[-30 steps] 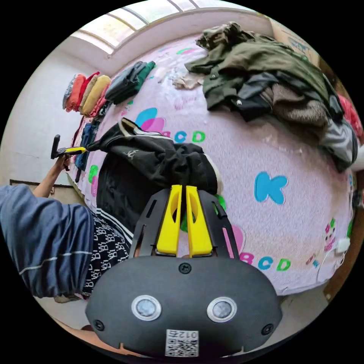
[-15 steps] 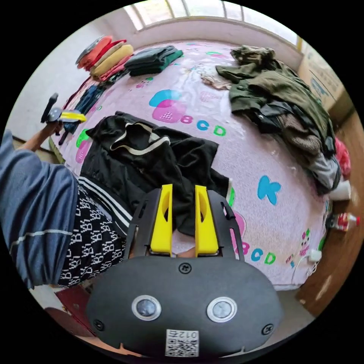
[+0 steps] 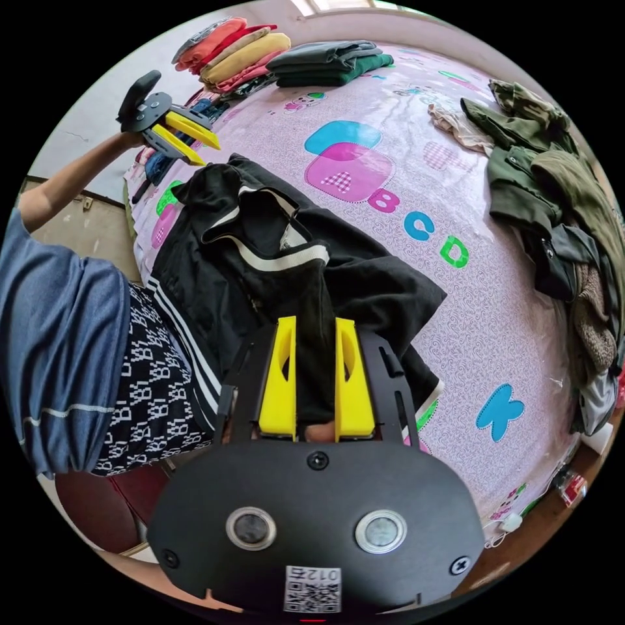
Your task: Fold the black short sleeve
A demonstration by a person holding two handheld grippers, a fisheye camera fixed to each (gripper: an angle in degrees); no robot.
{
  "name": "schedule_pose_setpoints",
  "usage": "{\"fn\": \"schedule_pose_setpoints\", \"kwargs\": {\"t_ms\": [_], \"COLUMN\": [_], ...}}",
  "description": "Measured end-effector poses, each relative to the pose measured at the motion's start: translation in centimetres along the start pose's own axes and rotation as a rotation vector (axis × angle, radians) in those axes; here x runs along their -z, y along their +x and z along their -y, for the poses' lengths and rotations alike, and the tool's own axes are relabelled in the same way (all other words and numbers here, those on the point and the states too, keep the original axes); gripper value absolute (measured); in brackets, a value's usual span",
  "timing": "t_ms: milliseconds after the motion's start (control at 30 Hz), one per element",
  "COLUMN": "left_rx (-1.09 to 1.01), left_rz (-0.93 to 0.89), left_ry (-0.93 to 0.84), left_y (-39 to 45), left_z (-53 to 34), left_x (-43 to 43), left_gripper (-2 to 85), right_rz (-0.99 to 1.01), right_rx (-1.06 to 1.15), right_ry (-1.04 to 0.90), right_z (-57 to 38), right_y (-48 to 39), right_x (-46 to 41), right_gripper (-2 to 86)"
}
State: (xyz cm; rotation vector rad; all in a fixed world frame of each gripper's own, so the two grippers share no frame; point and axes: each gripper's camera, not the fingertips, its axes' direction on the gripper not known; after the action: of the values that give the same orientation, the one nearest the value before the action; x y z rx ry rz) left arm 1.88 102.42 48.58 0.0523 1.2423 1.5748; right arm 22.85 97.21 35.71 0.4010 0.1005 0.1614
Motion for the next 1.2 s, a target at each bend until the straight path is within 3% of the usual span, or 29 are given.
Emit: {"fn": "schedule_pose_setpoints", "kwargs": {"t_ms": [333,567,867,1033,1200], "left_rx": [-0.187,-0.161,0.029,0.239,0.292], "left_rz": [-0.003,0.088,0.277,0.477,0.745], "left_ry": [-0.176,-0.125,0.050,0.264,0.368], "left_y": [5.9,11.1,17.3,20.6,27.0], "left_z": [9.4,11.2,10.9,10.1,11.4], "left_x": [-7.4,-5.3,4.9,16.3,29.2], "left_gripper": [2.8,0.0,-0.2,-0.1,-0.1], "right_rz": [0.025,-0.095,-0.405,-0.579,-0.764], "right_rx": [-0.024,0.007,0.105,0.191,0.281], "right_ry": [-0.016,0.080,0.332,0.535,0.766], "right_z": [0.8,0.1,-0.7,-0.8,-1.2], "right_y": [0.1,-3.2,-11.1,-16.6,-24.0], "right_x": [3.4,10.8,27.7,41.8,56.9], "right_gripper": [3.2,0.5,0.2,0.2,0.1]}}
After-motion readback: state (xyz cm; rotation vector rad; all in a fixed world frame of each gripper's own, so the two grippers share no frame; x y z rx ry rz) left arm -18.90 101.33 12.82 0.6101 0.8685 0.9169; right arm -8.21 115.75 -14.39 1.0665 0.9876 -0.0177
